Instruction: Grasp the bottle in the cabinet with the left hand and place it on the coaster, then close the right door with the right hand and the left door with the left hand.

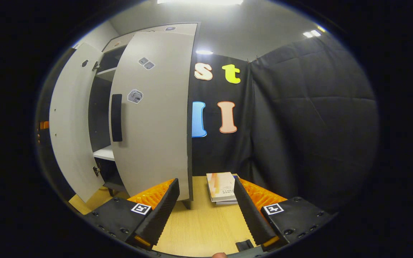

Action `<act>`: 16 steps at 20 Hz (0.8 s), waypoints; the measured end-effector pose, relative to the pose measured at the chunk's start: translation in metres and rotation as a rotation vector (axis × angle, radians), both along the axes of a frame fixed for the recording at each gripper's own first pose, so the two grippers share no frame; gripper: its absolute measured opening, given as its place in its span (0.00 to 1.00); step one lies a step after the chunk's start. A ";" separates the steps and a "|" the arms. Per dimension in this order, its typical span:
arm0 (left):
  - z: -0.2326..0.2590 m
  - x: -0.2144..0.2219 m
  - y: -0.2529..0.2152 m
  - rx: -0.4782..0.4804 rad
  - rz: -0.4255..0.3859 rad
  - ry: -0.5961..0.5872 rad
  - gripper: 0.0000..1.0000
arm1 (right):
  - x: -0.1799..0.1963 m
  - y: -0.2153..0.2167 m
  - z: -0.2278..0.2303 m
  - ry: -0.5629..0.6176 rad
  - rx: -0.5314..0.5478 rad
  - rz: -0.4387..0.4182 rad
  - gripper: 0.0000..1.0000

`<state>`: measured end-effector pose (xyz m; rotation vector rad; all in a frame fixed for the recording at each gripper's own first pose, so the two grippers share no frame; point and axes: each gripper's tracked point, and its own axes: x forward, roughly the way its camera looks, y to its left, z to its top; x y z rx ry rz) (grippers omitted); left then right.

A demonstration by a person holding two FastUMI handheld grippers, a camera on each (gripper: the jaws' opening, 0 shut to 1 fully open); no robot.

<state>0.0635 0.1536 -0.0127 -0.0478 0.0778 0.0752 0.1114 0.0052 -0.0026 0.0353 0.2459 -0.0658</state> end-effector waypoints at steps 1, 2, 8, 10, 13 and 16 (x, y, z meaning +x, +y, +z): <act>0.001 0.000 -0.004 -0.011 -0.007 -0.001 0.79 | -0.001 -0.003 -0.001 0.000 0.001 0.000 0.96; 0.003 0.001 -0.008 -0.014 -0.013 -0.004 0.79 | -0.002 -0.006 -0.001 -0.001 0.002 0.000 0.98; 0.005 -0.006 -0.027 -0.007 -0.012 -0.024 0.79 | -0.009 -0.020 0.002 -0.004 0.003 0.000 0.98; 0.006 -0.010 -0.036 -0.006 -0.019 -0.028 0.79 | -0.012 -0.024 0.003 -0.010 0.007 0.002 0.96; 0.008 -0.010 -0.061 -0.008 -0.063 -0.033 0.79 | -0.018 -0.034 0.003 -0.006 -0.009 -0.011 0.98; 0.010 -0.010 -0.085 -0.008 -0.089 -0.045 0.79 | -0.024 -0.042 0.000 -0.003 0.002 -0.020 0.96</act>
